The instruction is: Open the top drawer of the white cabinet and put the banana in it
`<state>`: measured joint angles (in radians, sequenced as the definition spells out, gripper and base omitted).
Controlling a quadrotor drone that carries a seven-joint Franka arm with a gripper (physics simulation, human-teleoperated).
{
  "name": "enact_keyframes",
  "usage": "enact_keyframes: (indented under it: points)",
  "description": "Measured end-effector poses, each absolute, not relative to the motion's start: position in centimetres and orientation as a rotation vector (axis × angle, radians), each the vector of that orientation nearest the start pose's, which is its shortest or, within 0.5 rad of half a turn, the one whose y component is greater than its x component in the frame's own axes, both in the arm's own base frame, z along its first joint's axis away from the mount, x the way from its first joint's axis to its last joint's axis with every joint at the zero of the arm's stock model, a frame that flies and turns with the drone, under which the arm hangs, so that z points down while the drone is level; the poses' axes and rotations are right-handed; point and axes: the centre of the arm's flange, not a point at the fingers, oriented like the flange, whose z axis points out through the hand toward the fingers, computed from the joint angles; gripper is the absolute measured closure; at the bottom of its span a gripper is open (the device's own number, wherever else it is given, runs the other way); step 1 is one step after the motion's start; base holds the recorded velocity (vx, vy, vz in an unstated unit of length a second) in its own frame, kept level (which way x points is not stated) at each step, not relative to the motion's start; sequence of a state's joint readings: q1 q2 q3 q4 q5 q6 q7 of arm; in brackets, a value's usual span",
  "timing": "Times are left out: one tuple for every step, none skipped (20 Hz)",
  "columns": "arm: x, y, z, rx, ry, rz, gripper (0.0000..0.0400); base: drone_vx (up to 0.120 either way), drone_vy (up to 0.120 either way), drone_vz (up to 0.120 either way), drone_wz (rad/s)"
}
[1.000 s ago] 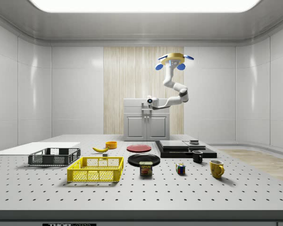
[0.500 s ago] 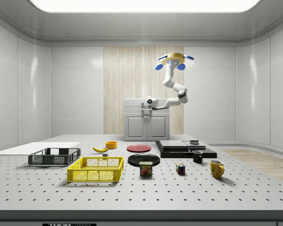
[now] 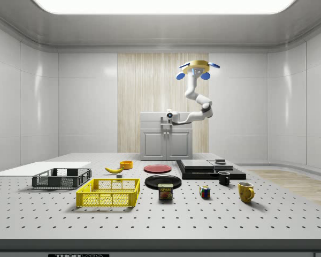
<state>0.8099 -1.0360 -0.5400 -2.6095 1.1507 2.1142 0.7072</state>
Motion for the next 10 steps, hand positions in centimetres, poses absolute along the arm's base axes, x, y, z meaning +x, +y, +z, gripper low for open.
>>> enact_keyframes:
  points:
    - [30.6,7.7,59.7,-1.483,0.612,0.613,0.0000,0.000,0.000,0.000,0.000]
    - [30.6,7.7,59.6,-1.483,0.612,0.613,0.0000,0.000,0.000,0.000,0.000]
    - [30.7,7.8,59.6,-1.483,0.612,0.613,0.0000,0.000,0.000,0.000,0.000]
    - [30.8,7.8,59.6,-1.483,0.612,0.613,0.0000,0.000,0.000,0.000,0.000]
    - [31.0,7.8,59.6,-1.483,0.612,0.613,0.0000,0.000,0.000,0.000,0.000]
    - [31.2,7.8,59.6,-1.483,0.612,0.613,0.0000,0.000,0.000,0.000,0.000]
    - [31.3,7.8,59.6,-1.483,0.612,0.613,0.0000,0.000,0.000,0.000,0.000]
    - [31.5,7.8,59.6,-1.483,0.612,0.613,0.0000,0.000,0.000,0.000,0.000]
    - [31.6,7.8,59.5,-1.483,0.612,0.613,0.0000,0.000,0.000,0.000,0.000]
    - [31.7,7.8,59.5,-1.483,0.612,0.613,0.0000,0.000,0.000,0.000,0.000]
